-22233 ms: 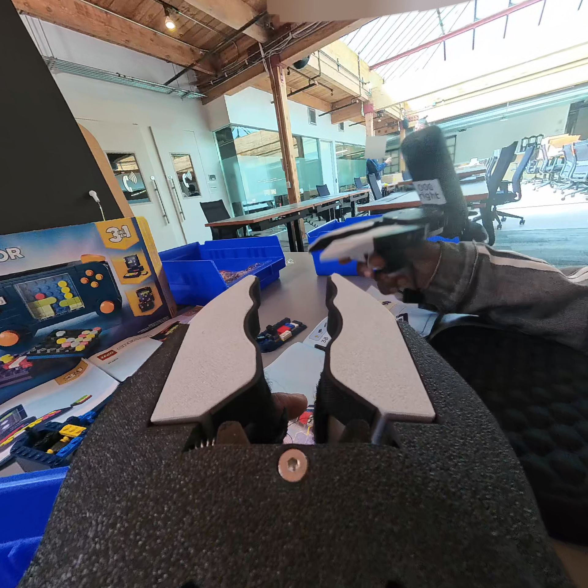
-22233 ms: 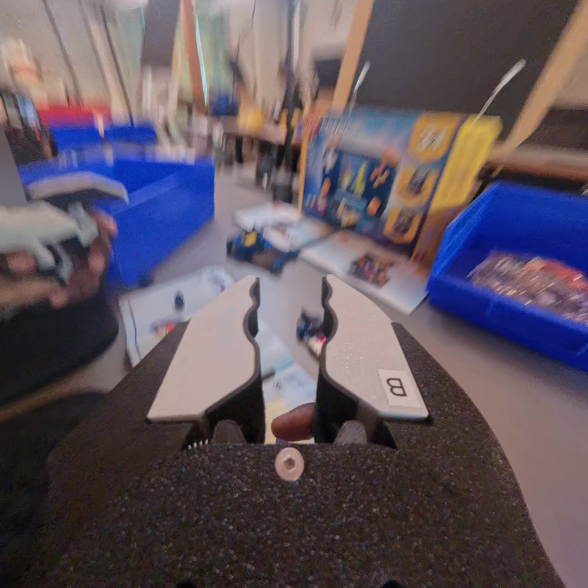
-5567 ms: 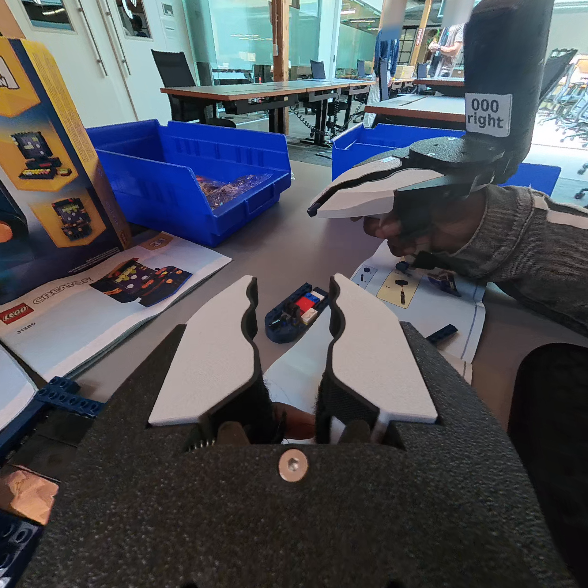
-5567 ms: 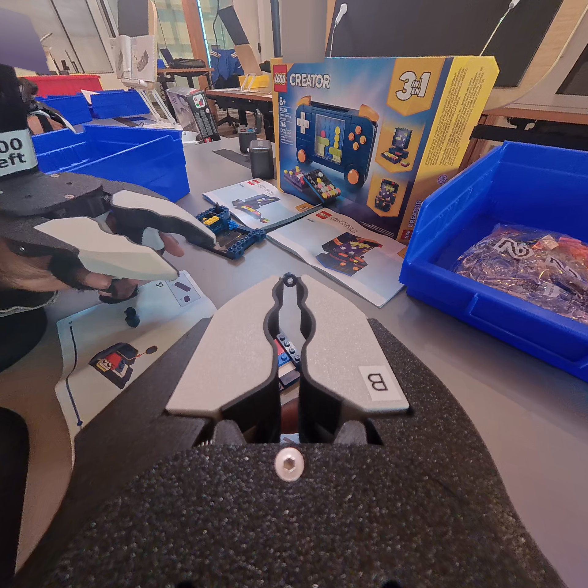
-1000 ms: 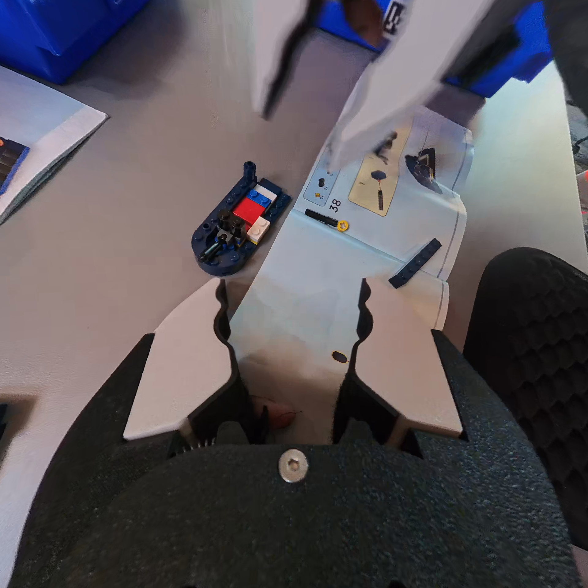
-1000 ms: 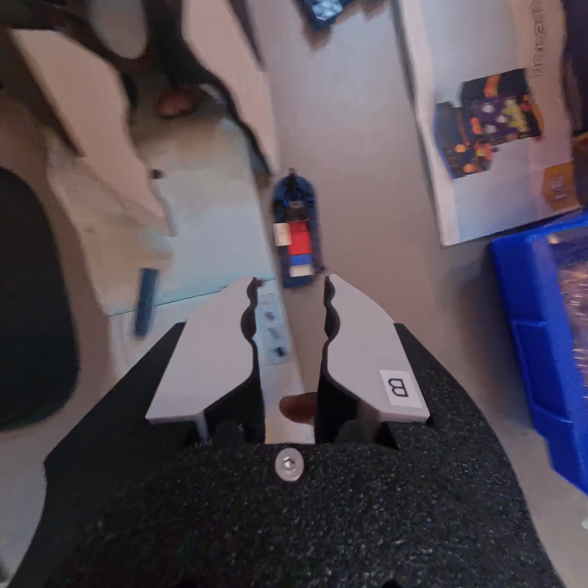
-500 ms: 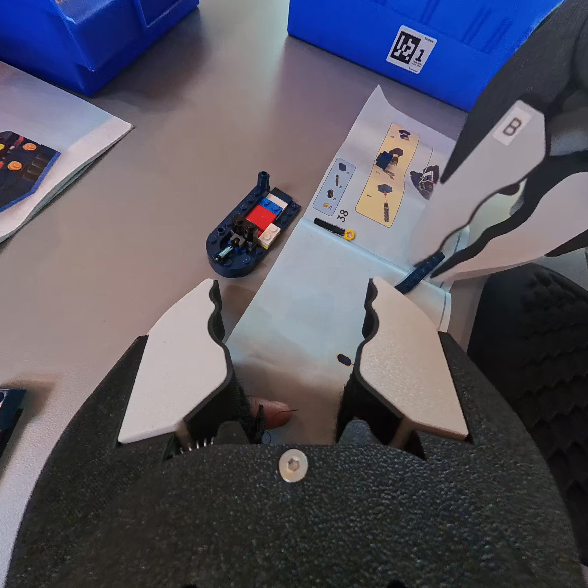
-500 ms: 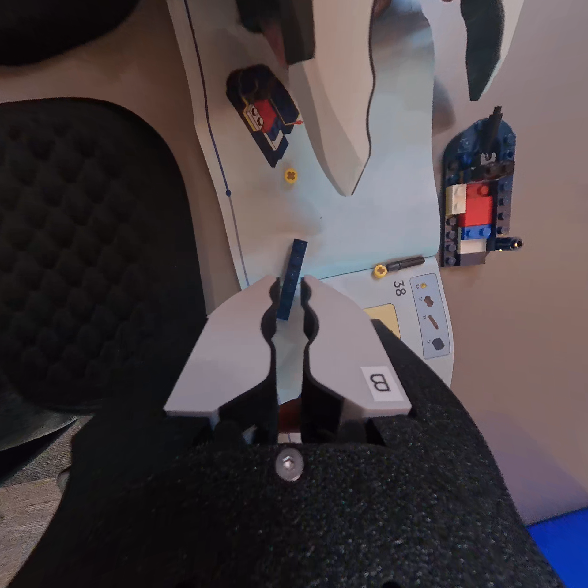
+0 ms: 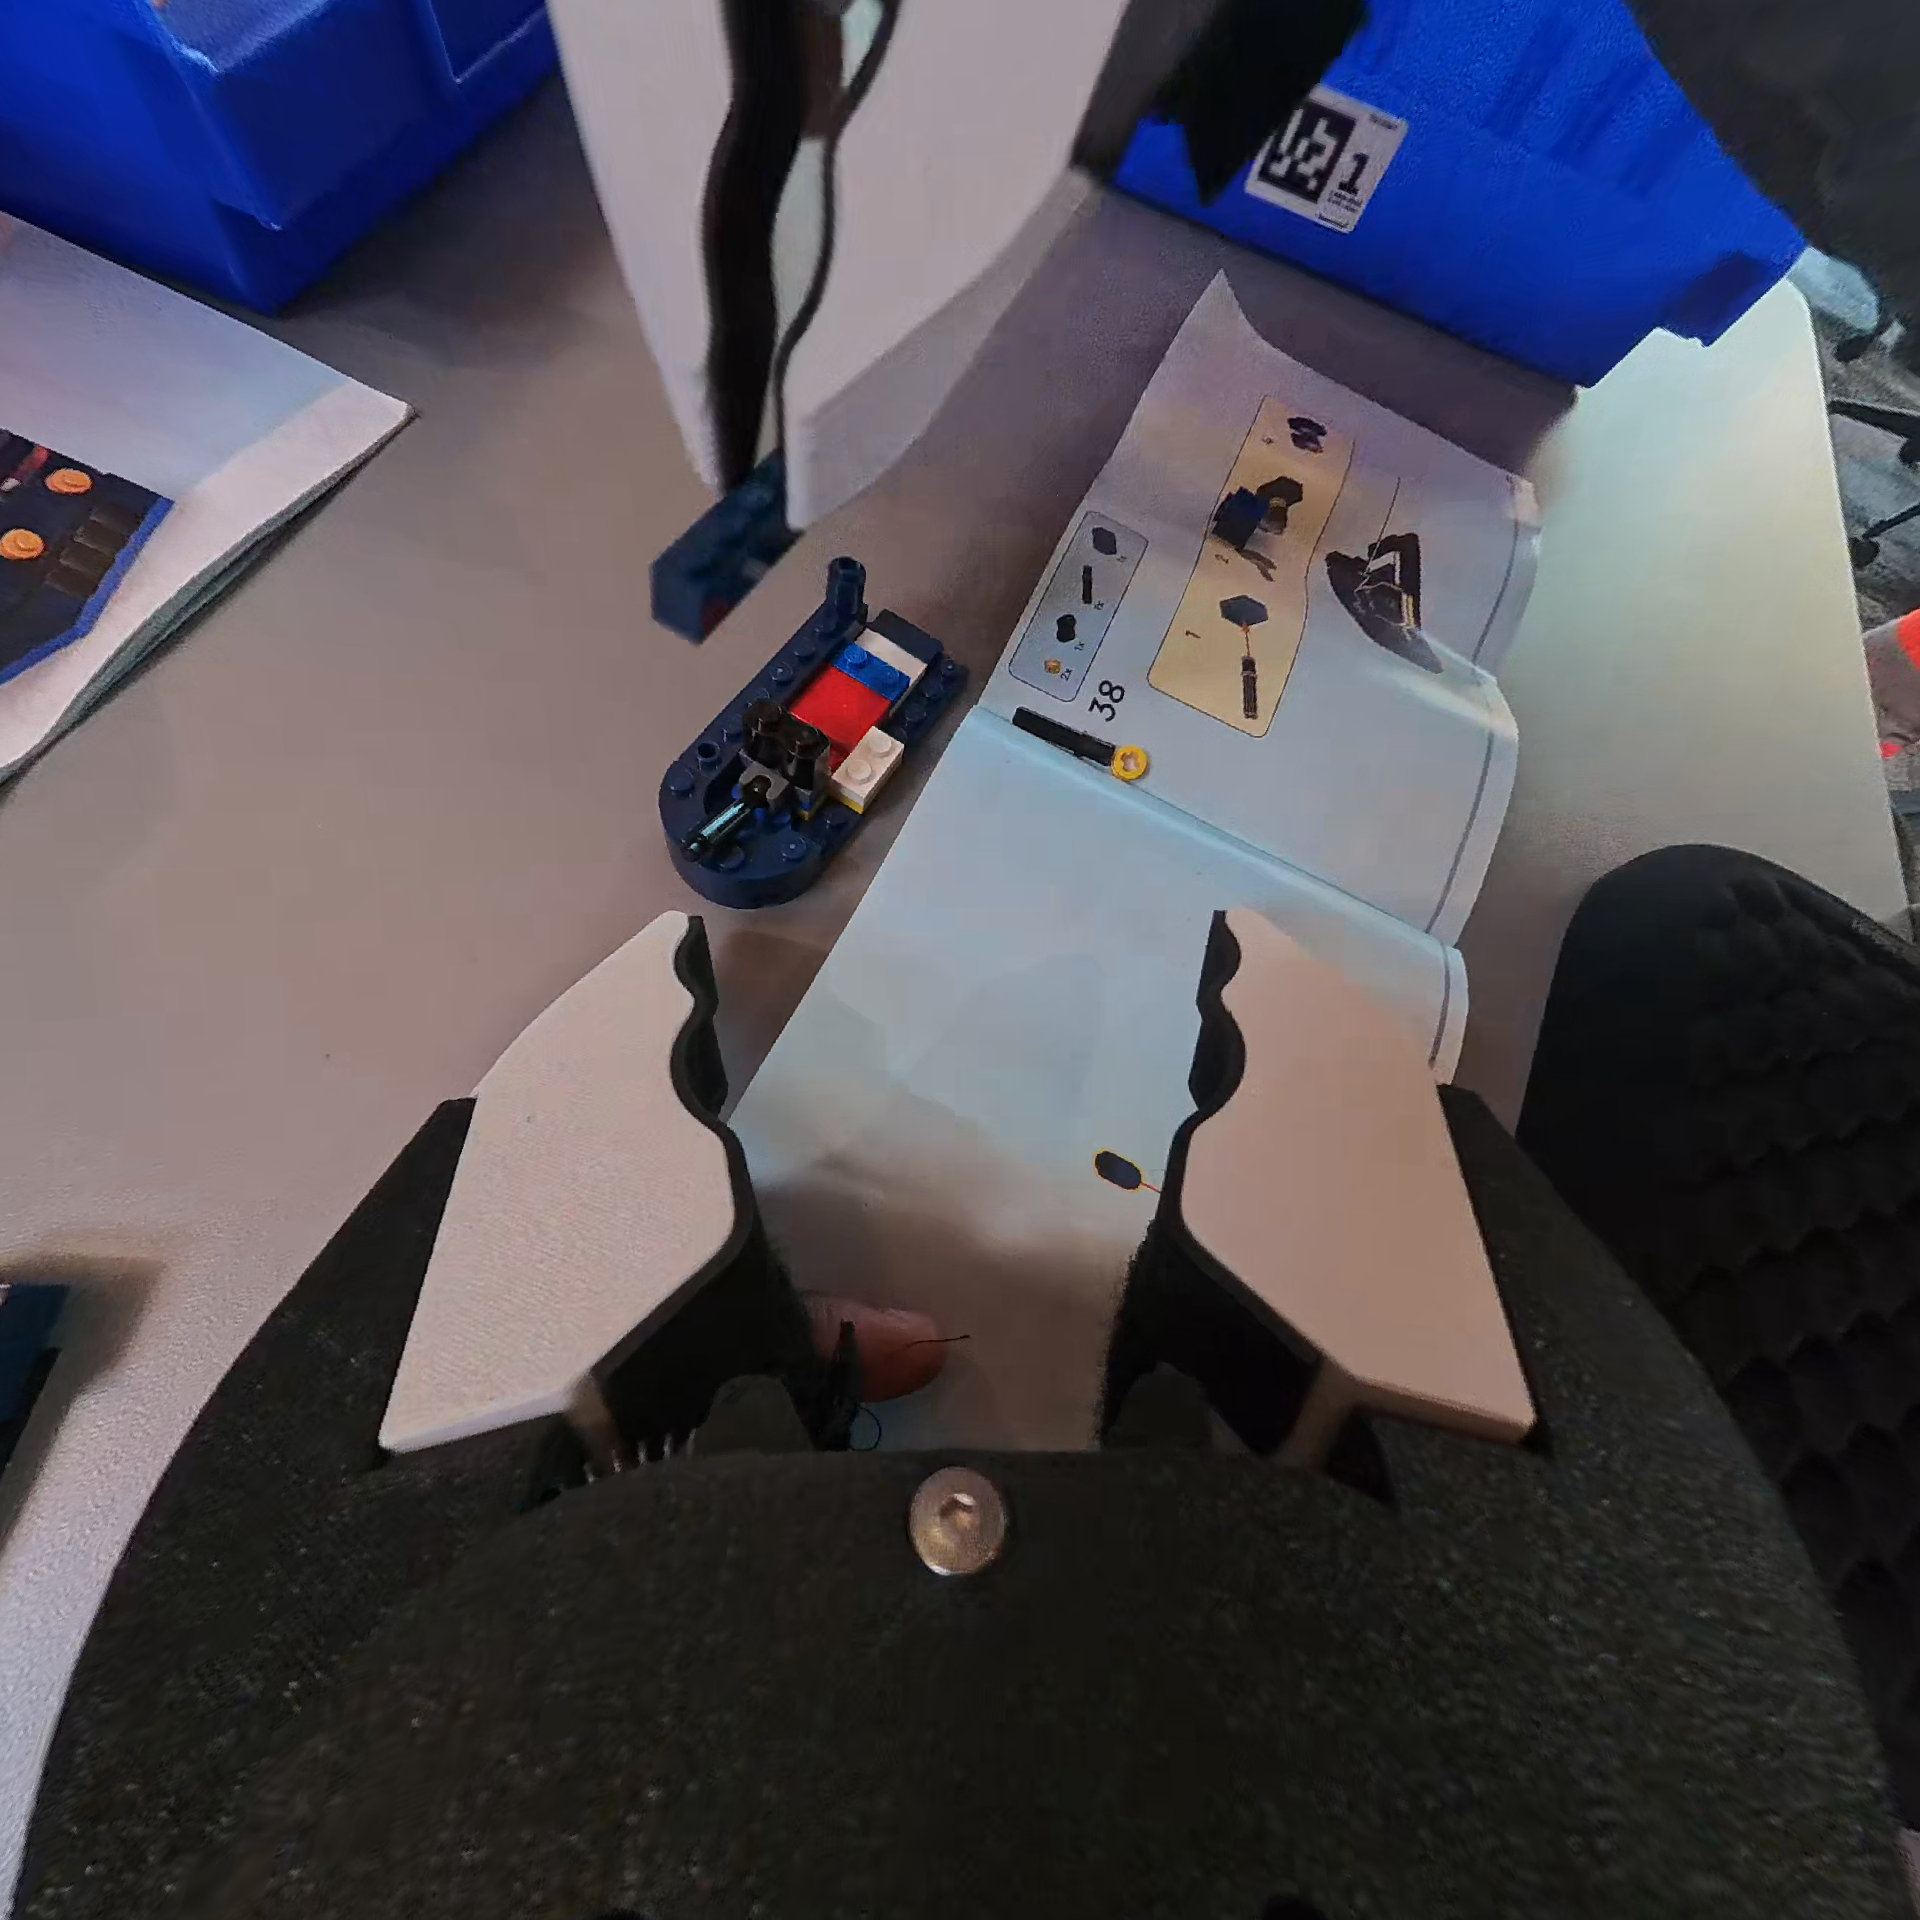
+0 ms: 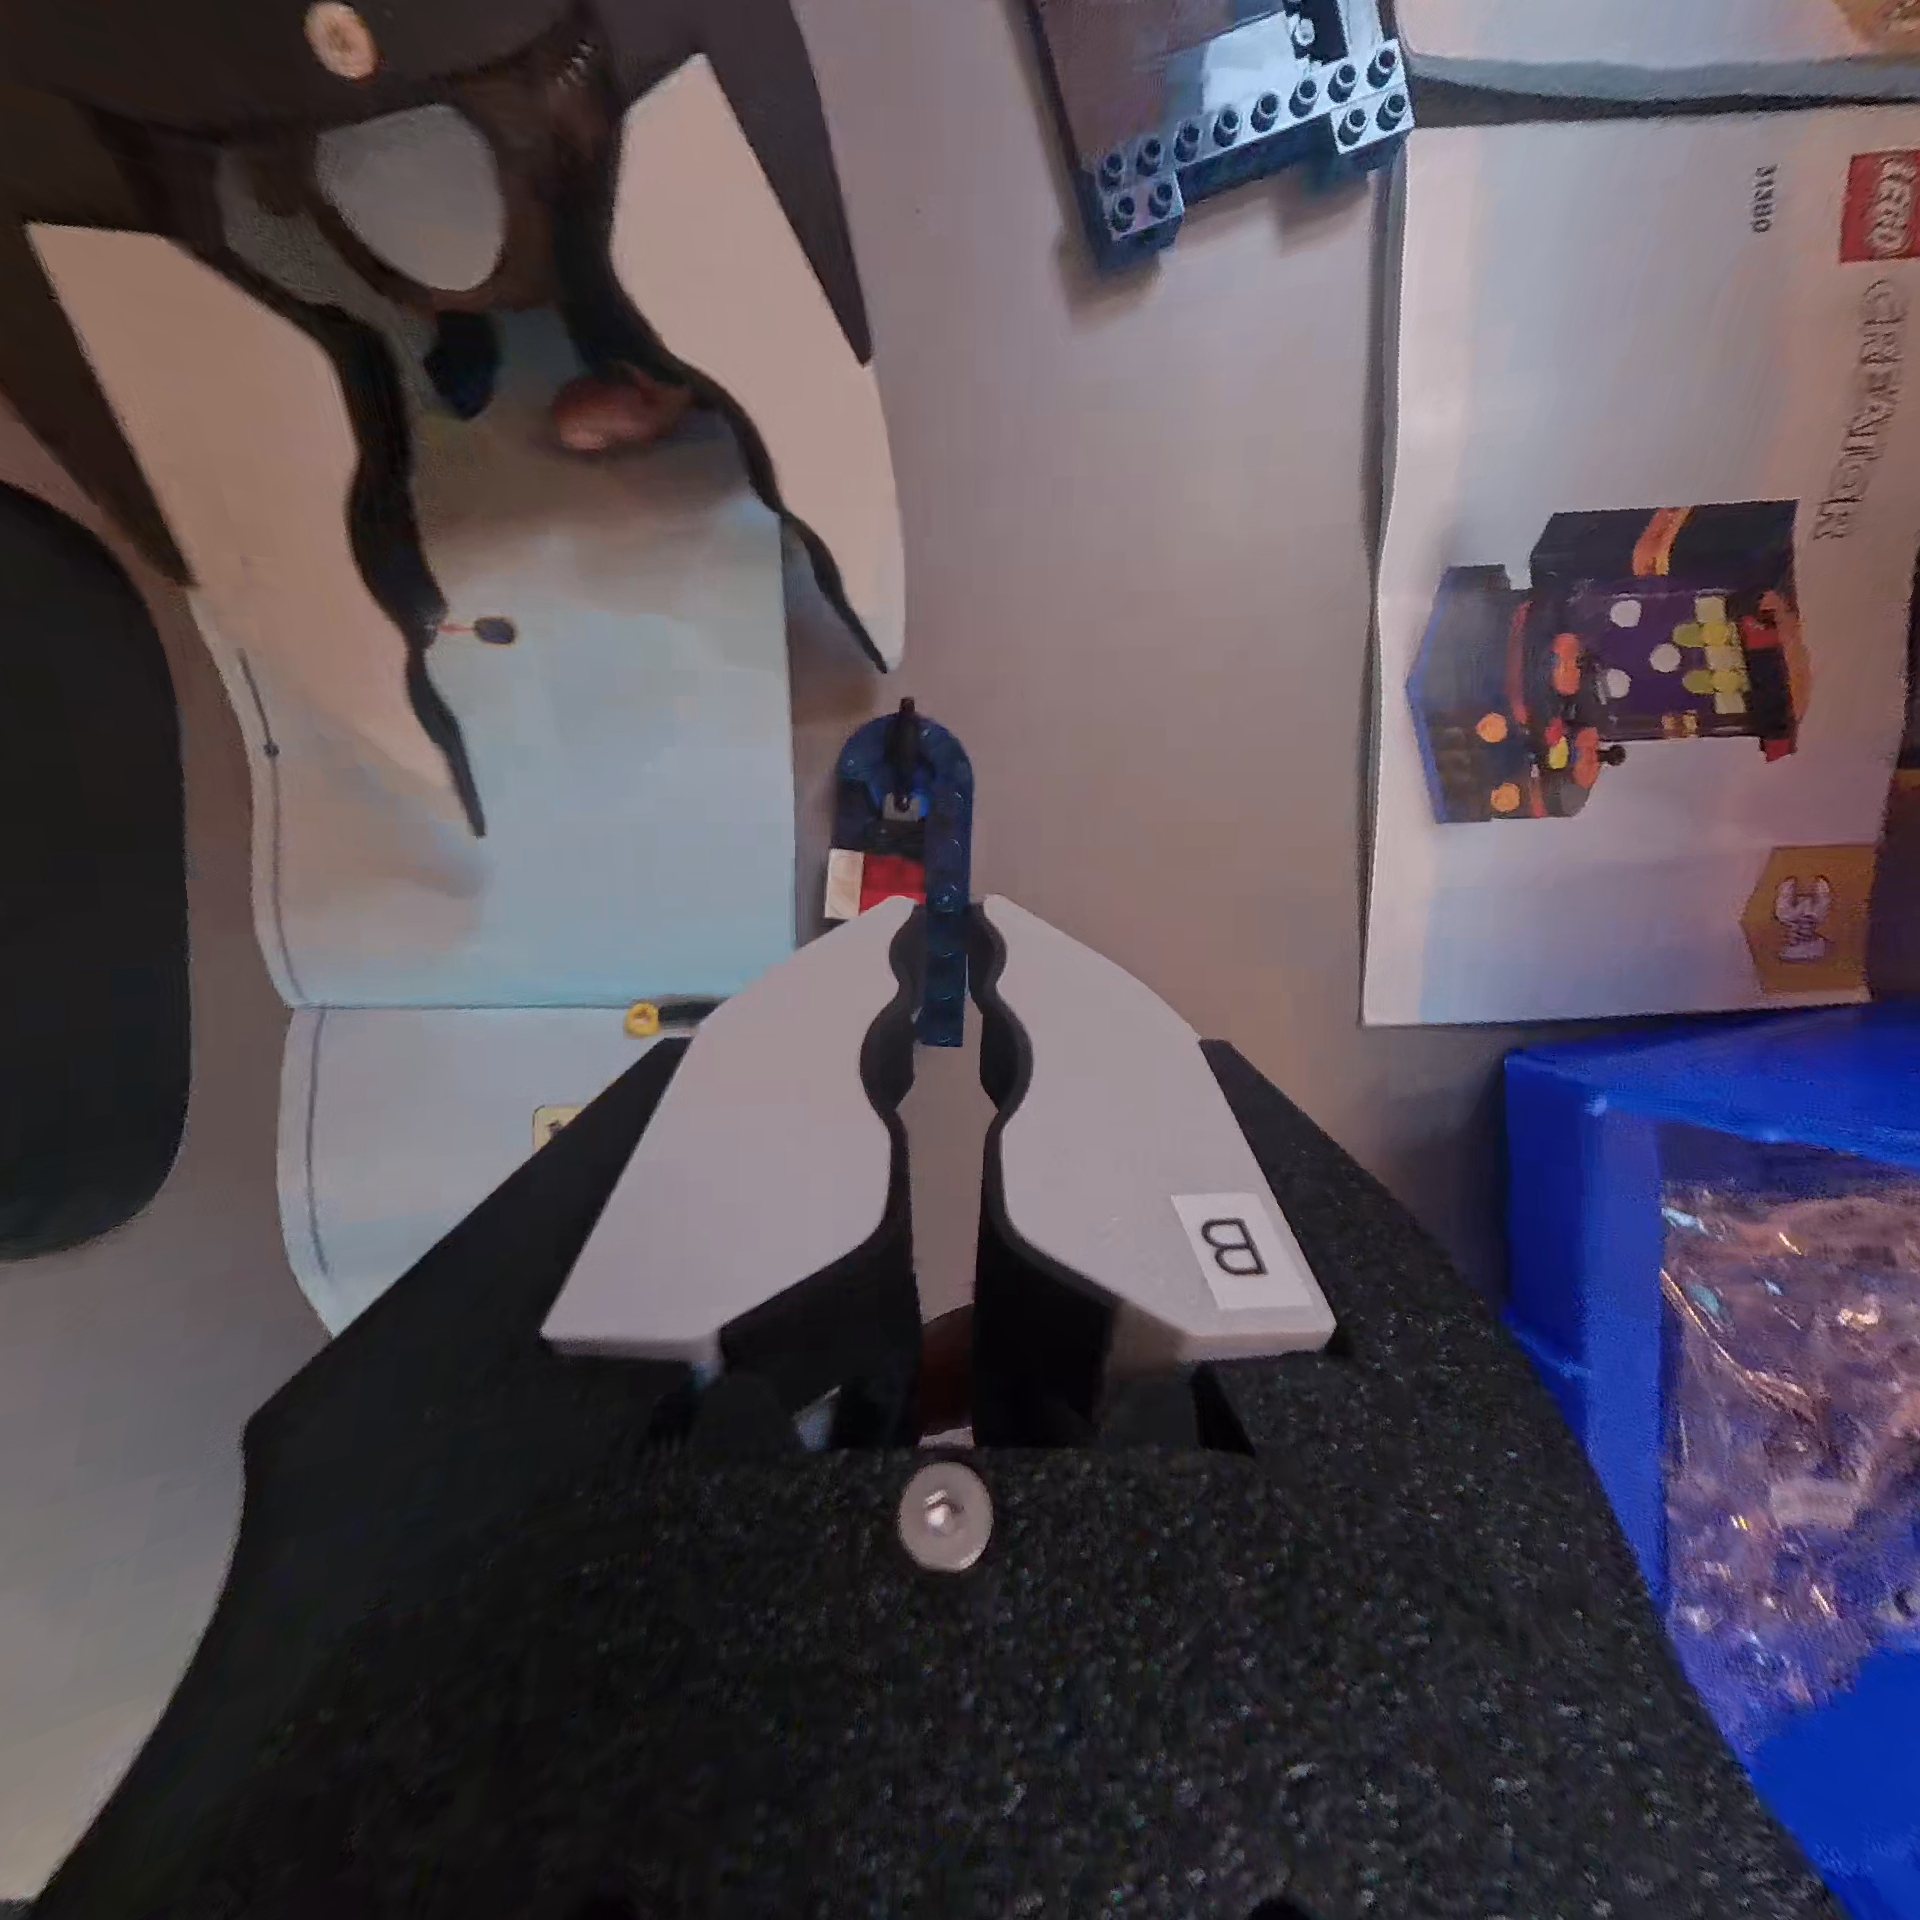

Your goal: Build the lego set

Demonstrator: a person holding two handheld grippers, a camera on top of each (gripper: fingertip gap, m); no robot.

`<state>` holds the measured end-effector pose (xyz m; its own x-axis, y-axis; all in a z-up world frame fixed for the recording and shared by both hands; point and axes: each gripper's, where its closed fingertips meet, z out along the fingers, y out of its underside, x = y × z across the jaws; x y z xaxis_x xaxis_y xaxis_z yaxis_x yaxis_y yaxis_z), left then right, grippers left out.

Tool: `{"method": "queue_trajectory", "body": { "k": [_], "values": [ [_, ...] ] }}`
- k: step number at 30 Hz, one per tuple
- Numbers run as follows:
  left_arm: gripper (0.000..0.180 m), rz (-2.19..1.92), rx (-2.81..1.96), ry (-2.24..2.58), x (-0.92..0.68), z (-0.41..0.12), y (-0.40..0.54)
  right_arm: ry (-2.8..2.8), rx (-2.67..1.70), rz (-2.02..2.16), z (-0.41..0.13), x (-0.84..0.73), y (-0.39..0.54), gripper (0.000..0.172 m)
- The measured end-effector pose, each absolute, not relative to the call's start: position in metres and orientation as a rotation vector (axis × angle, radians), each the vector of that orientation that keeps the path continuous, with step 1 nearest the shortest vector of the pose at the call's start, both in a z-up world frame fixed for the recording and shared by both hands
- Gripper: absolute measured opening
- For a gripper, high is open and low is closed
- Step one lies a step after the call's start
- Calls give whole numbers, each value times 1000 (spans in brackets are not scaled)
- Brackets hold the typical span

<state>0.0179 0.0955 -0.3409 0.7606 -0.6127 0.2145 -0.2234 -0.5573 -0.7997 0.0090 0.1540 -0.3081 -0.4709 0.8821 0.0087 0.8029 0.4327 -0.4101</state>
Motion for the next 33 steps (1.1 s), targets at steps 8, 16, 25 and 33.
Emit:
{"method": "queue_trajectory", "body": {
  "k": [8, 16, 25, 33],
  "values": [
    [89, -633, -2155, 614, 18, -342, 95, -2469, -1554, 551, -325, 4, 156, 7],
    [89, -628, -2160, 623, 18, -343, 95, -2464, -1610, 476, -331, 6, 155, 7],
    [88, -622, -2161, 627, 18, -343, 95, -2488, -1621, 420, -337, 11, 154, 7],
    [88, -622, -2163, 629, 18, -343, 95, -2498, -1621, 397, -341, 12, 154, 7]
  ]
}}
